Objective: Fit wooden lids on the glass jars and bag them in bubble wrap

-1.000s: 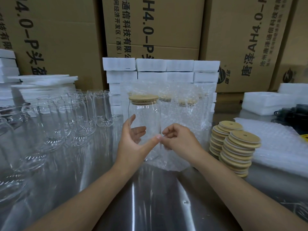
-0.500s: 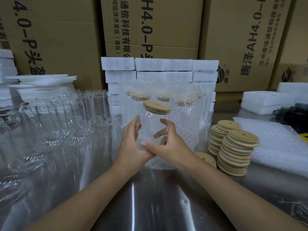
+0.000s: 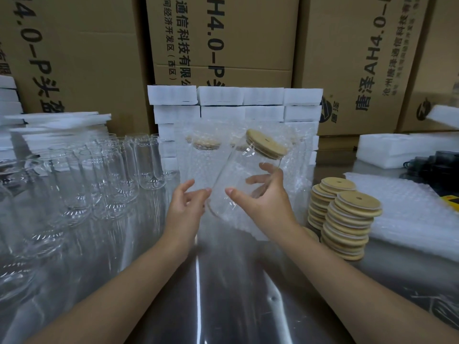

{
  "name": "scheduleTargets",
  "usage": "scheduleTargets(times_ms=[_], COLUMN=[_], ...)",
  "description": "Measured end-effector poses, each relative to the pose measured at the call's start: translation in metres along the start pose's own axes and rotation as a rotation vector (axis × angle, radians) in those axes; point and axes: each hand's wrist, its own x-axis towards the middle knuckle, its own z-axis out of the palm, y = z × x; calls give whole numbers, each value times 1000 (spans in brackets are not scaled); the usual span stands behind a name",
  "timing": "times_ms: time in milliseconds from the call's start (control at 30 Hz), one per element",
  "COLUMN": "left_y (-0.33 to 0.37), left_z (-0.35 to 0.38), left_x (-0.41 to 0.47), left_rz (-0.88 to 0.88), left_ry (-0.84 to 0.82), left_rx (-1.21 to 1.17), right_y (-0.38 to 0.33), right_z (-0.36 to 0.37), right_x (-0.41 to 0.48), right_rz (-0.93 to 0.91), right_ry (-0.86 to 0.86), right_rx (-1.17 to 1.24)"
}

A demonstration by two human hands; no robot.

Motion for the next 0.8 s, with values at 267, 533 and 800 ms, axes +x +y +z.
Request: scheduleTargets(times_ms=[267, 533, 800], left_y=[-3, -2, 12], left_z=[3, -1, 0], left_x=[1, 0, -20], left_rz=[-110, 153, 569], left_ry=[12, 64, -119], left_rx=[-65, 43, 145], right_y=[-2, -3, -7], right_z=[0, 0, 1], right_x=[-3, -7, -9], right_rz=[-48, -63, -44], right_ry=[46, 21, 31], right_rx=[-54, -116, 13])
